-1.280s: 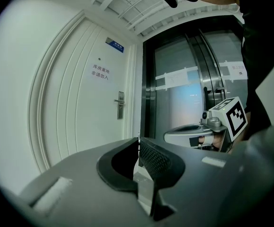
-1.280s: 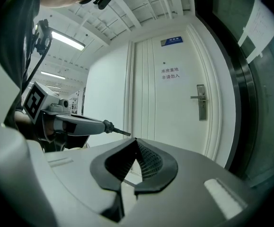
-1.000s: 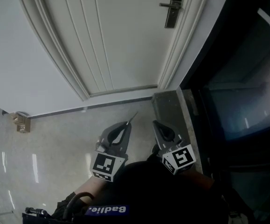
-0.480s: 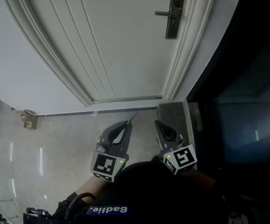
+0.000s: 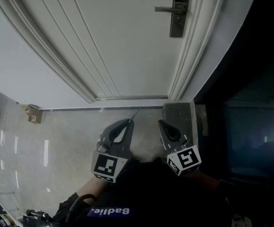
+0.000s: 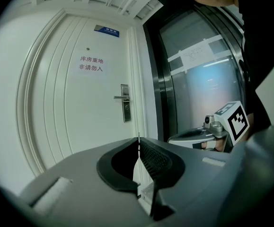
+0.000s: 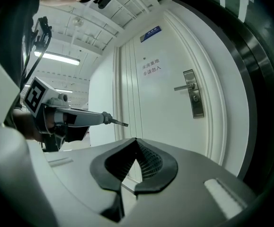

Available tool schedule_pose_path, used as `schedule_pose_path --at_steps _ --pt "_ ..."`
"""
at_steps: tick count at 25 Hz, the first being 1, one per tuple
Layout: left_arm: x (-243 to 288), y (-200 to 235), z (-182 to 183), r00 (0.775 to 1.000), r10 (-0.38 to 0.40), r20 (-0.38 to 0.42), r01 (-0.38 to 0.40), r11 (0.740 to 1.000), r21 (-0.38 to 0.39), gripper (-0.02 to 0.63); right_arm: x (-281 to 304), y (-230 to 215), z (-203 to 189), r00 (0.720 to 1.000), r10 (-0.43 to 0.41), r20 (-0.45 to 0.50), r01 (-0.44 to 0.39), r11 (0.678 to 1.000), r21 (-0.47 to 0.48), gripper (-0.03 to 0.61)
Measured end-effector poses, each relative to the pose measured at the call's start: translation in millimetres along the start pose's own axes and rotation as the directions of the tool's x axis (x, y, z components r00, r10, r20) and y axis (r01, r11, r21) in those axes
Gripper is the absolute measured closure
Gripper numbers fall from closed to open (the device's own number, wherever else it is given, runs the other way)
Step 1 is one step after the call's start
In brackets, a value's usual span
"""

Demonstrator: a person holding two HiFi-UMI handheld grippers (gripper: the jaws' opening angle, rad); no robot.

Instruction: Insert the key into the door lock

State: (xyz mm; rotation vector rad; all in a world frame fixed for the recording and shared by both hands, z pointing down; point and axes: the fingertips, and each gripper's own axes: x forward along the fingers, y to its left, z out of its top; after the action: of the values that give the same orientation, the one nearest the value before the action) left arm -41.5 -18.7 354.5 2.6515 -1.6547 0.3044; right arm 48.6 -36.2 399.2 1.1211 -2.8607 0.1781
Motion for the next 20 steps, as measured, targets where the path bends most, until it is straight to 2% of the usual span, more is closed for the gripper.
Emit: schedule_pose_path --at_steps 6,12,20 --pt "15 25 5 1.0 -0.017 0.022 0.017 1.0 0.005 0.583 27 -4 4 1.0 -0.02 -0.01 0.02 1.0 -0.018 0.575" --pt "46 70 11 0.995 -0.083 0.053 0.082 0.996 0.027 0.583 69 -22 18 0.994 -0.105 -0.012 0.104 0.994 -0.032 0.575" --pt "77 136 25 0.978 -0.182 0.1 0.168 0.976 0.138 0.583 135 -26 38 0.976 -0.219 -0.014 0.218 0.974 -0.06 0.575"
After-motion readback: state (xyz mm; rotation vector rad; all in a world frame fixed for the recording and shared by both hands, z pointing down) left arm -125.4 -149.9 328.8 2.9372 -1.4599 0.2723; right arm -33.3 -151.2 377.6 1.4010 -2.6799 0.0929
